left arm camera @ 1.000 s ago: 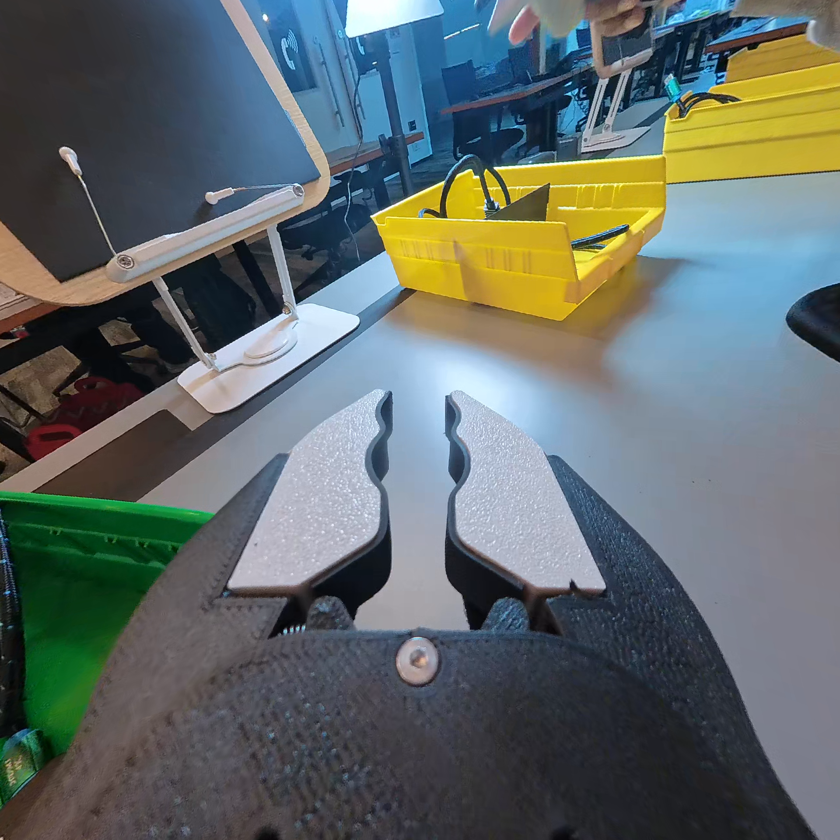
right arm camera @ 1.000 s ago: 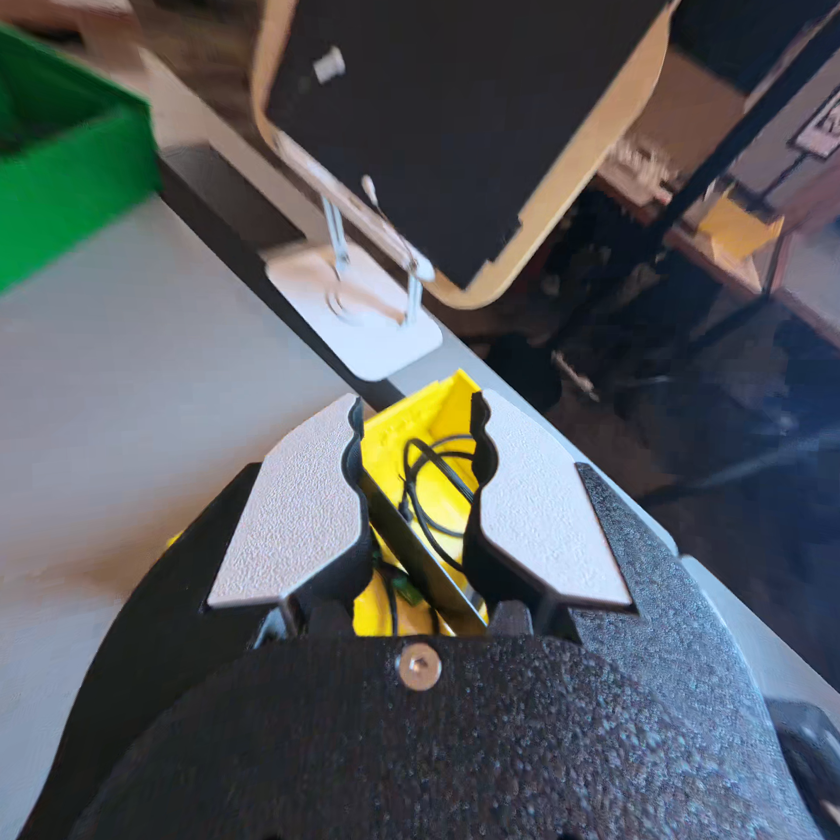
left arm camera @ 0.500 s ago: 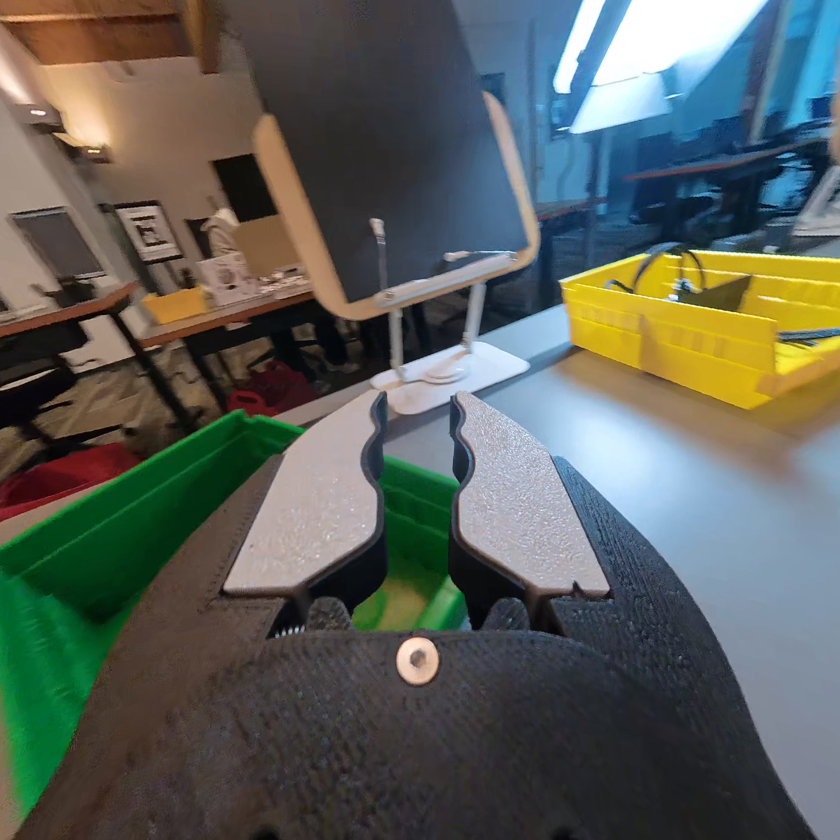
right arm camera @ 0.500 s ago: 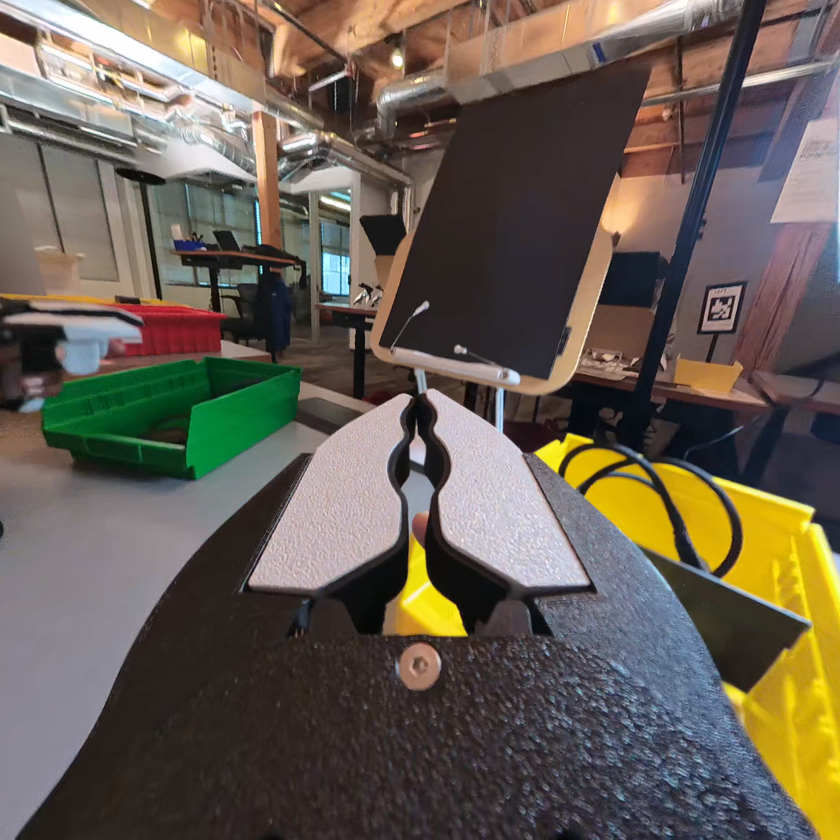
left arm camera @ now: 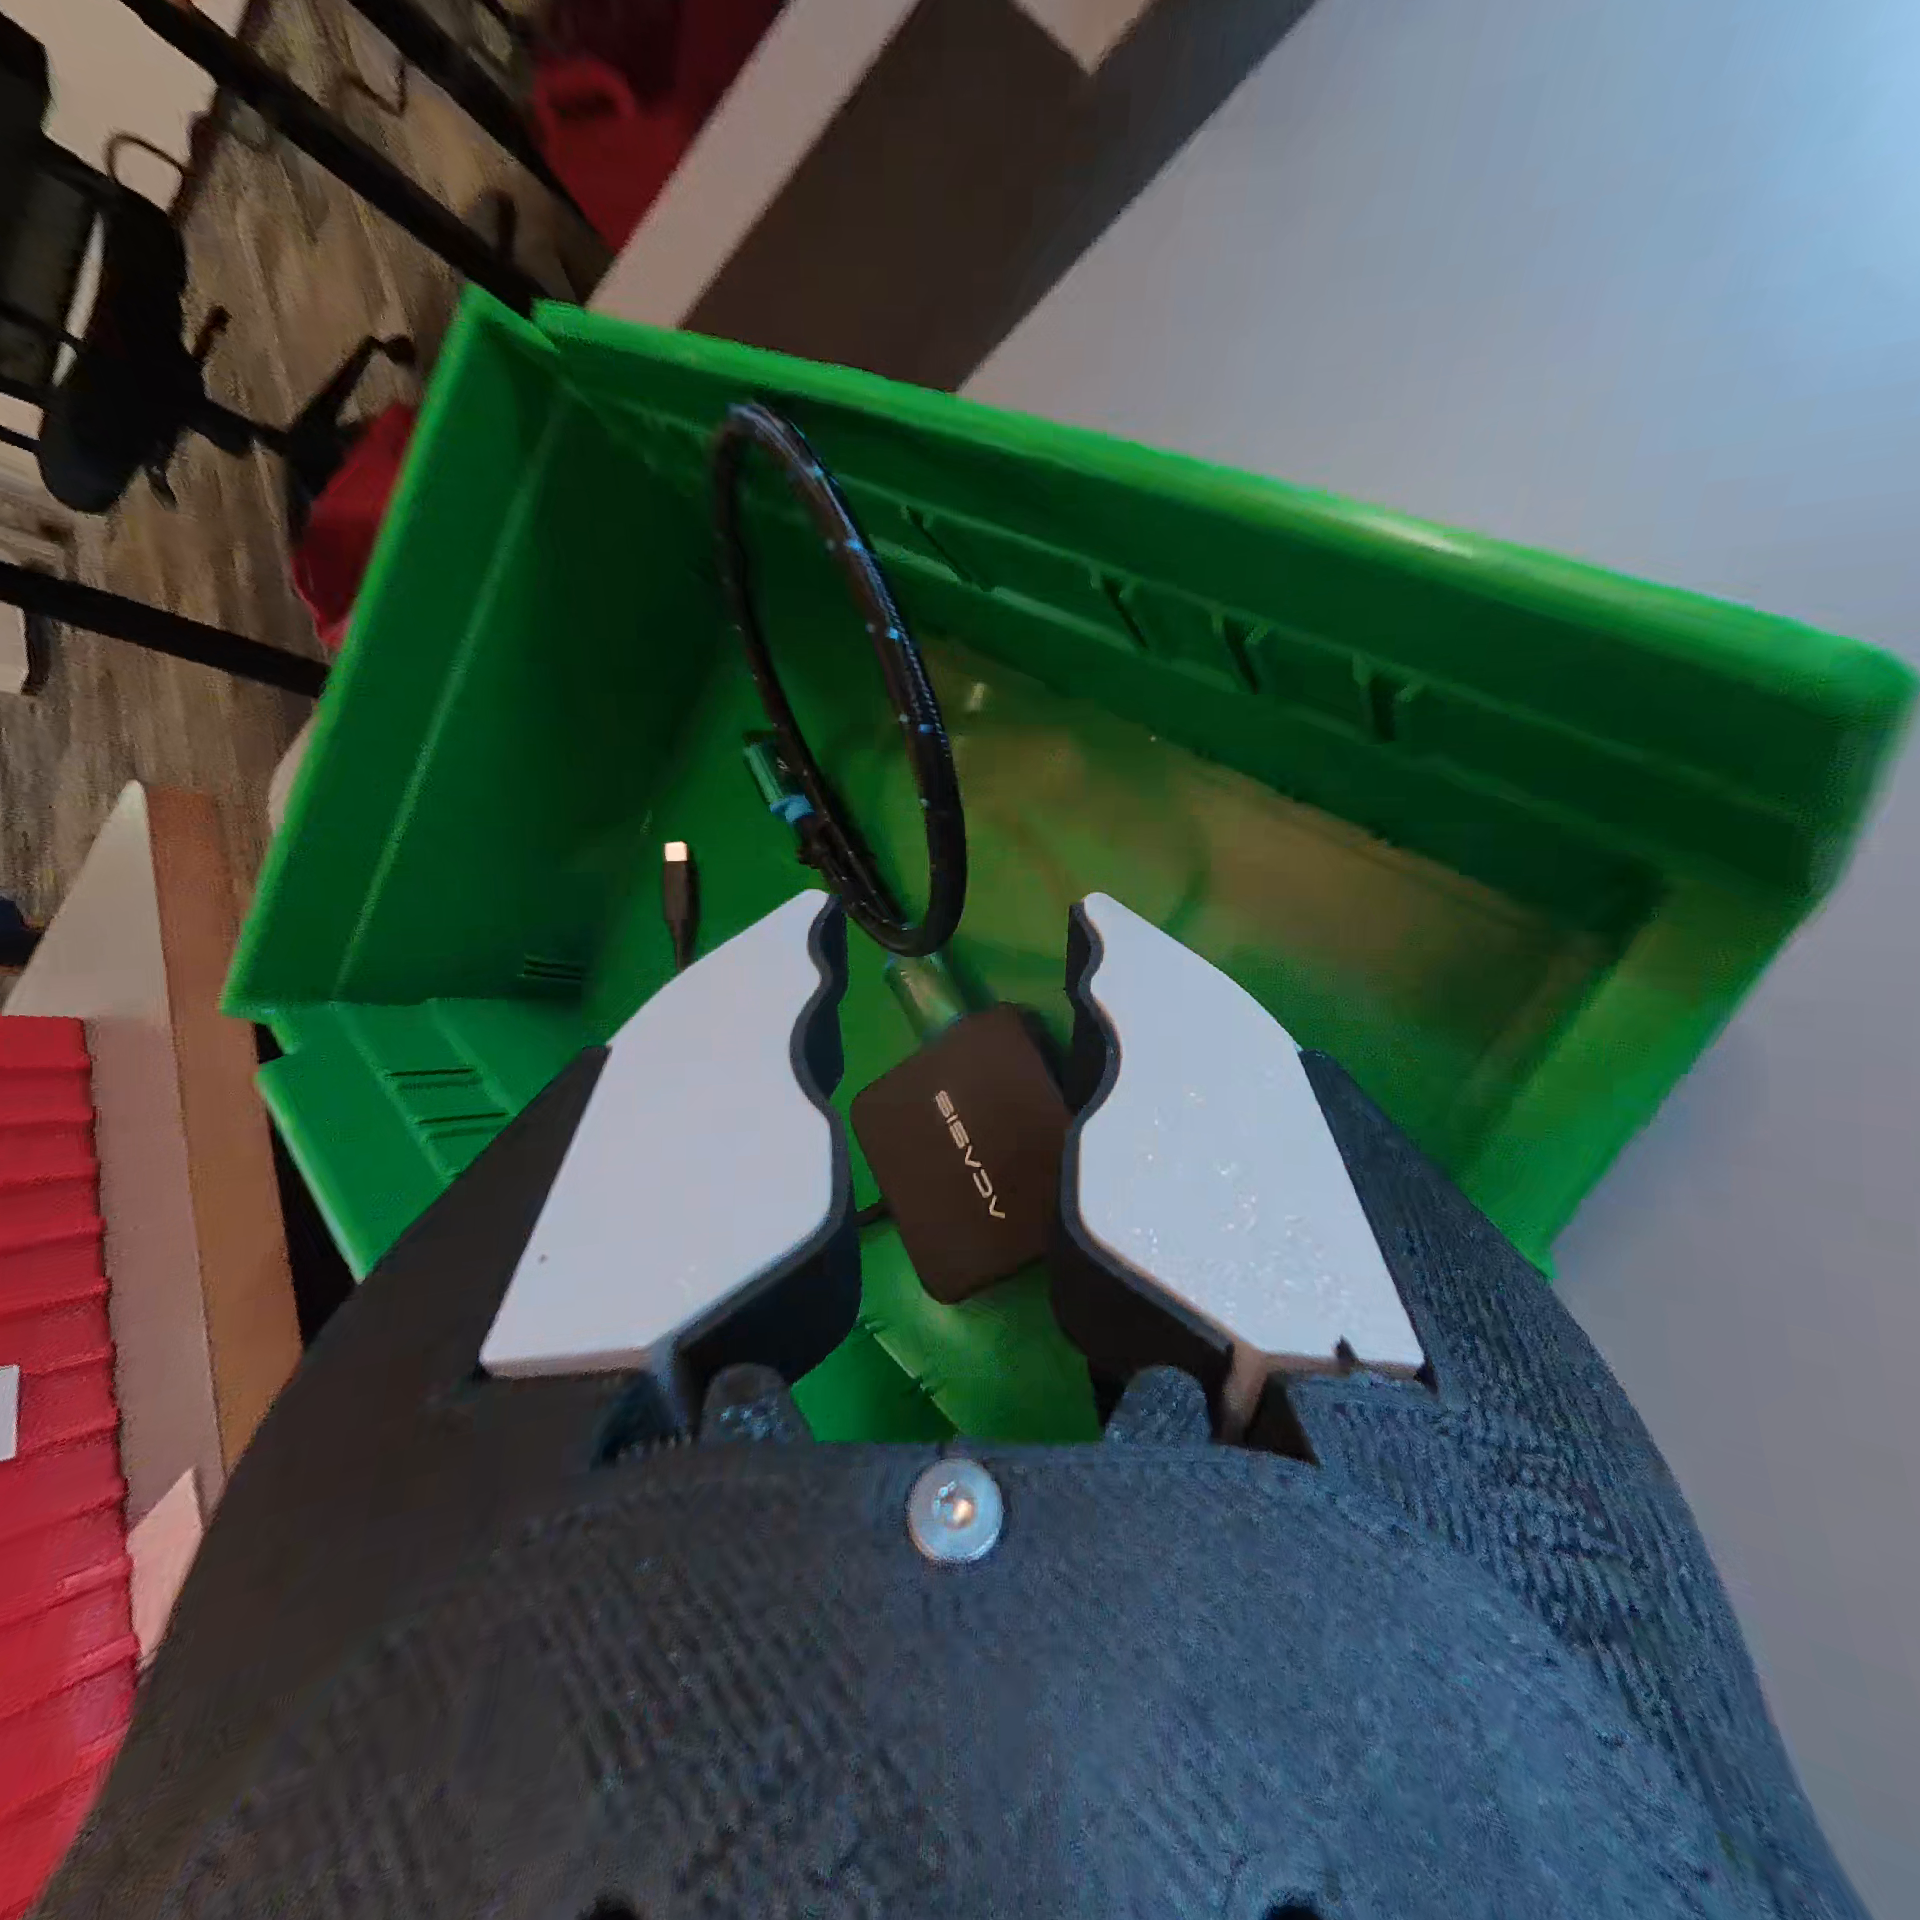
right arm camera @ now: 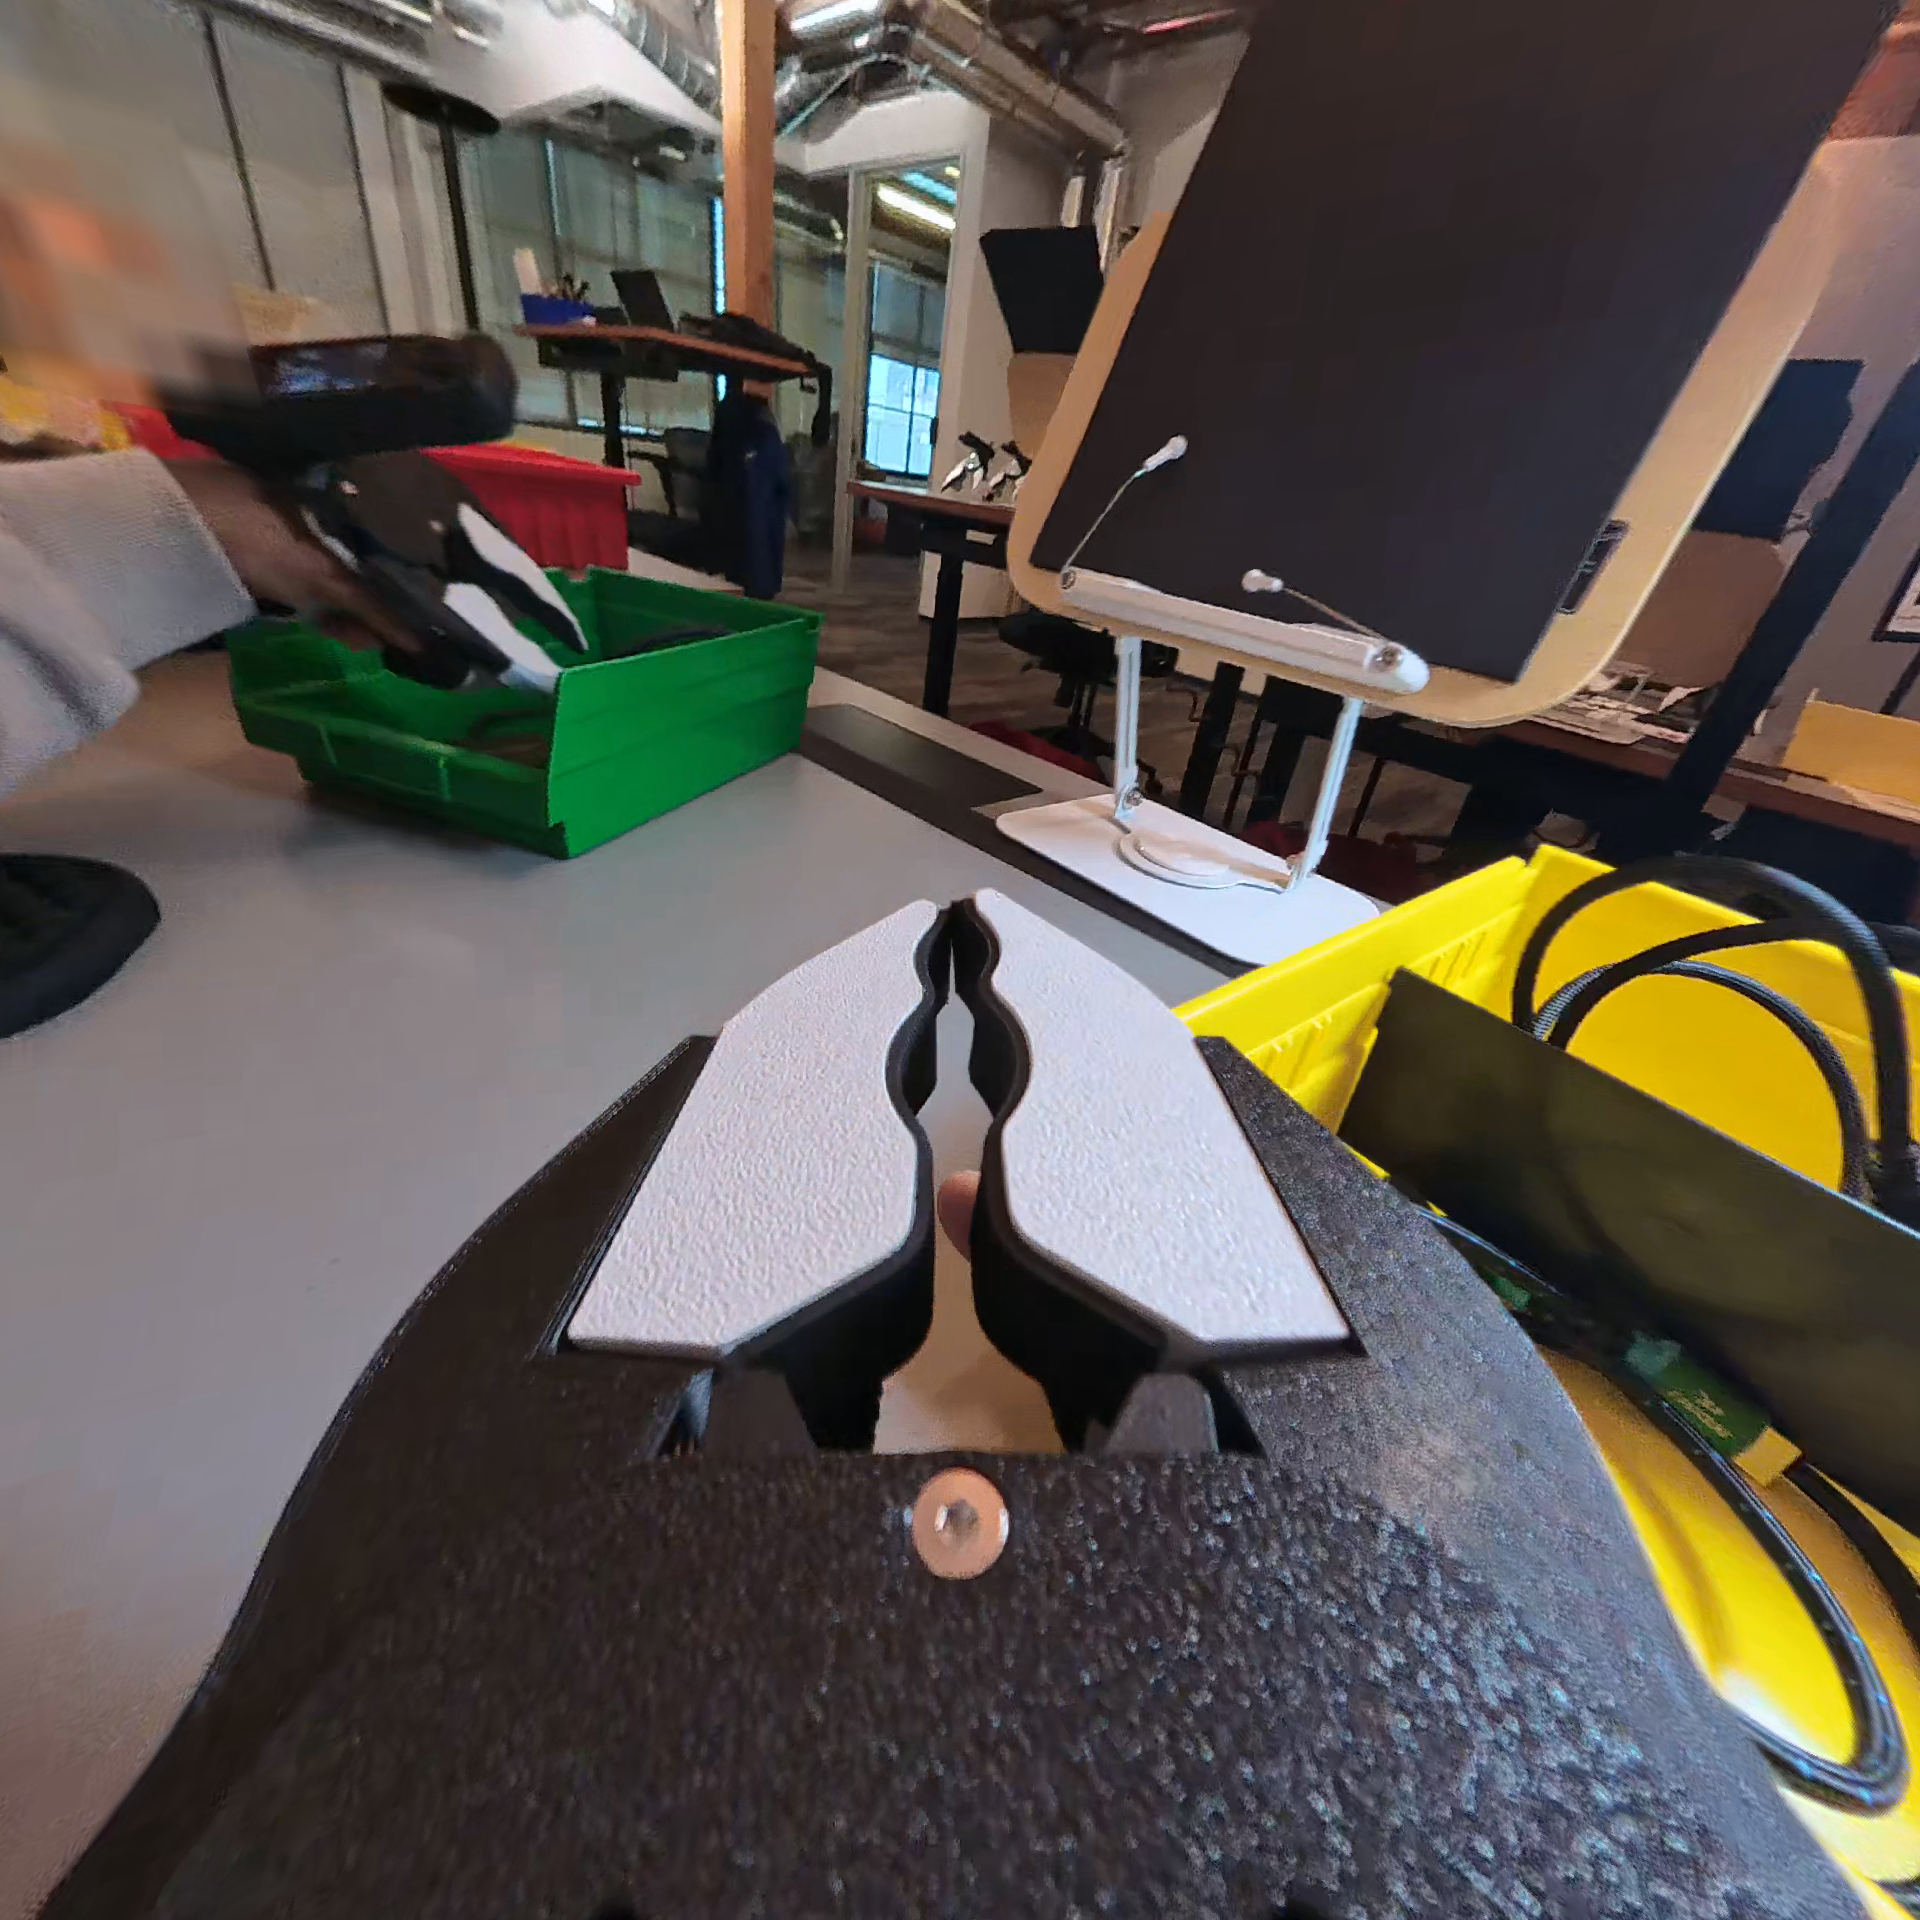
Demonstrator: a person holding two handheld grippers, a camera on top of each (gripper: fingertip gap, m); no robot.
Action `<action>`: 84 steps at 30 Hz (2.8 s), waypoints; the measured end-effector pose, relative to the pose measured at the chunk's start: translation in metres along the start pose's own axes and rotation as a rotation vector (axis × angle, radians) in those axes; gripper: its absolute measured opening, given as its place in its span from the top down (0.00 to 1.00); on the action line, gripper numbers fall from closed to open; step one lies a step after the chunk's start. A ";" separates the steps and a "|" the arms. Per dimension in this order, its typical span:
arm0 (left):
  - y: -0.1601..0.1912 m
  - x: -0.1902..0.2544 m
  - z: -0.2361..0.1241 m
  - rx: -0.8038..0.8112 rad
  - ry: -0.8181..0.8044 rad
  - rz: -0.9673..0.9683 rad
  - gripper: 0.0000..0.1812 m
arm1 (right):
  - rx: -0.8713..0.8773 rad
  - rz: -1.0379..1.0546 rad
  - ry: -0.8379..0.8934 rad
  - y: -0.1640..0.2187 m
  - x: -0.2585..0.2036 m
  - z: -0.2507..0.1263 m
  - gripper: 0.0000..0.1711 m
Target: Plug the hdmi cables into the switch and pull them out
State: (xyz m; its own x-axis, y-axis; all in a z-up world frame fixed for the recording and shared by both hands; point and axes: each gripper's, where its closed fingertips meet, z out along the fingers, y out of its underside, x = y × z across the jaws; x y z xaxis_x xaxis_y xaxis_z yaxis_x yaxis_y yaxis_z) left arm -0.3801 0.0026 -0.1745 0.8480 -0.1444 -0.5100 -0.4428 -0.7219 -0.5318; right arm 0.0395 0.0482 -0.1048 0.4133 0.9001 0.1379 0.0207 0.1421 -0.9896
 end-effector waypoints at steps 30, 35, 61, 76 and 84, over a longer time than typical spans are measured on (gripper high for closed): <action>-0.196 0.140 -0.246 1.207 0.470 -0.004 0.94 | -0.065 0.626 -0.649 -0.061 -0.145 0.060 0.66; -0.191 0.212 -0.213 1.124 0.471 0.226 0.95 | -0.163 0.997 -0.812 -0.028 -0.164 0.058 0.66; -0.161 0.198 -0.186 0.953 1.200 -0.402 0.71 | 0.059 0.284 -0.683 -0.033 -0.120 0.039 0.91; -0.148 0.217 -0.214 1.125 0.986 0.030 0.92 | 0.052 0.236 -0.435 -0.034 -0.049 0.038 0.84; -0.142 0.211 -0.172 1.024 0.710 0.175 0.92 | 0.024 -0.034 -0.294 -0.059 -0.019 0.011 0.84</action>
State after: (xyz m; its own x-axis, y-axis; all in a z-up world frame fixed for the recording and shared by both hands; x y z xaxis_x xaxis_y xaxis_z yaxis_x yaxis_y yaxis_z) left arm -0.0882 -0.0413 -0.0904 0.5841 -0.7458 -0.3203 -0.3179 0.1528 -0.9357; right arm 0.0202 0.0272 -0.0491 0.1313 0.9748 0.1805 0.0074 0.1811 -0.9834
